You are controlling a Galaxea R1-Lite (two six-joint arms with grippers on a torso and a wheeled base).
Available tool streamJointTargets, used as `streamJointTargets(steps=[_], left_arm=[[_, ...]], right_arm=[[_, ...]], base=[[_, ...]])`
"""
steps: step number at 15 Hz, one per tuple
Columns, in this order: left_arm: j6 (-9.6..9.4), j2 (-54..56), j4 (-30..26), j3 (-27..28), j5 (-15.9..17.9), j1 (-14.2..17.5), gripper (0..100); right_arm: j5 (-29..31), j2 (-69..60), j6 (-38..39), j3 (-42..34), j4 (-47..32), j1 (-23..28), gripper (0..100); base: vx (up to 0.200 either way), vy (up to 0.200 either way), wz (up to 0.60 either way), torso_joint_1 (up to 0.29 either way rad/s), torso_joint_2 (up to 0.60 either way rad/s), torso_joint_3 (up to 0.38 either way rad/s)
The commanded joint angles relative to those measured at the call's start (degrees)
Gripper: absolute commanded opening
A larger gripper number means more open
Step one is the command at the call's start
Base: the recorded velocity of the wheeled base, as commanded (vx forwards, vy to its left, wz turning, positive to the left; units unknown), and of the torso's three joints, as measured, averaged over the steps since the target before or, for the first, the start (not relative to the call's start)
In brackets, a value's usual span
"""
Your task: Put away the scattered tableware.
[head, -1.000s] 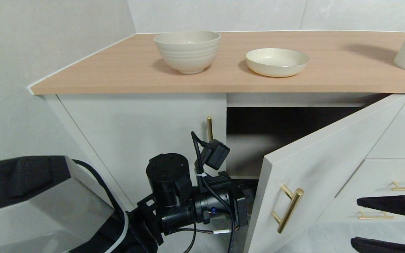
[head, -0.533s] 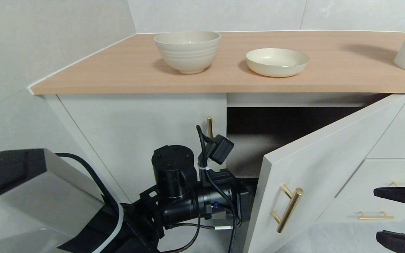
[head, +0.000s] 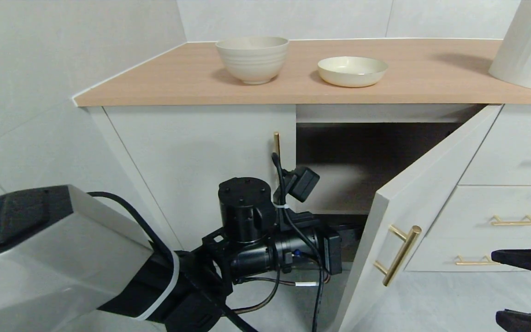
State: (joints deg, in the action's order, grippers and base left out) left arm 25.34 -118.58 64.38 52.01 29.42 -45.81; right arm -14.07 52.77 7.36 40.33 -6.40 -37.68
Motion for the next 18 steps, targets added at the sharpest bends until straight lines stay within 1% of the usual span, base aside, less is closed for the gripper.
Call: streamJointTargets(steps=[1, 2, 6, 8, 9, 12, 14, 16, 18], left_arm=[[1.9, -3.77, -2.5, 6.0, -0.15, 0.37, 0], [1.9, -4.38, -2.68, 6.88, -0.15, 0.37, 0], [1.99, -4.29, -2.68, 7.06, -0.15, 0.28, 0], [1.99, -4.38, -2.77, 7.41, -0.15, 0.28, 0], [1.99, -4.64, -3.29, 8.55, -0.15, 0.28, 0], [2.08, -6.14, -6.81, 13.3, -0.15, 0.37, 0], [2.08, -6.67, -7.78, 14.62, -0.15, 0.28, 0], [2.08, -6.84, -7.78, 14.62, -0.24, 0.02, 0], [2.08, -6.67, -7.78, 14.62, -0.59, -1.3, 0]], right_arm=[[0.01, -0.04, 0.02, -0.07, -0.02, -0.02, 100], [0.01, -0.13, 0.02, -0.07, 0.07, -0.02, 100], [0.01, -0.48, 0.02, 0.02, 0.07, -0.02, 100], [0.01, -0.65, 0.02, 0.1, 0.07, -0.02, 100], [0.01, -0.74, 0.02, 0.1, 0.07, -0.02, 100], [-0.08, -0.92, 0.02, 0.1, 0.16, -0.02, 100], [-0.17, -1.62, 0.02, 0.28, 0.16, -0.11, 100], [-1.84, -2.5, 0.02, 0.37, 0.16, -0.55, 100], [-5.53, -3.29, 0.02, 0.45, 0.25, -0.55, 100]], base=[[0.0, 0.0, 0.0, 0.0, 0.0, 0.0], [0.0, 0.0, 0.0, 0.0, 0.0, 0.0], [0.0, 0.0, 0.0, 0.0, 0.0, 0.0], [-0.2, 0.0, 0.0, 0.005, 0.0, 0.0], [-0.2, 0.0, 0.0, 0.017, 0.01, -0.002], [0.0, 0.0, 0.0, 0.0, 0.0, 0.0], [0.0, 0.0, 0.0, 0.0, 0.0, 0.0], [0.0, 0.0, 0.0, 0.0, 0.0, 0.0], [0.0, 0.0, 0.0, 0.0, 0.0, 0.0]])
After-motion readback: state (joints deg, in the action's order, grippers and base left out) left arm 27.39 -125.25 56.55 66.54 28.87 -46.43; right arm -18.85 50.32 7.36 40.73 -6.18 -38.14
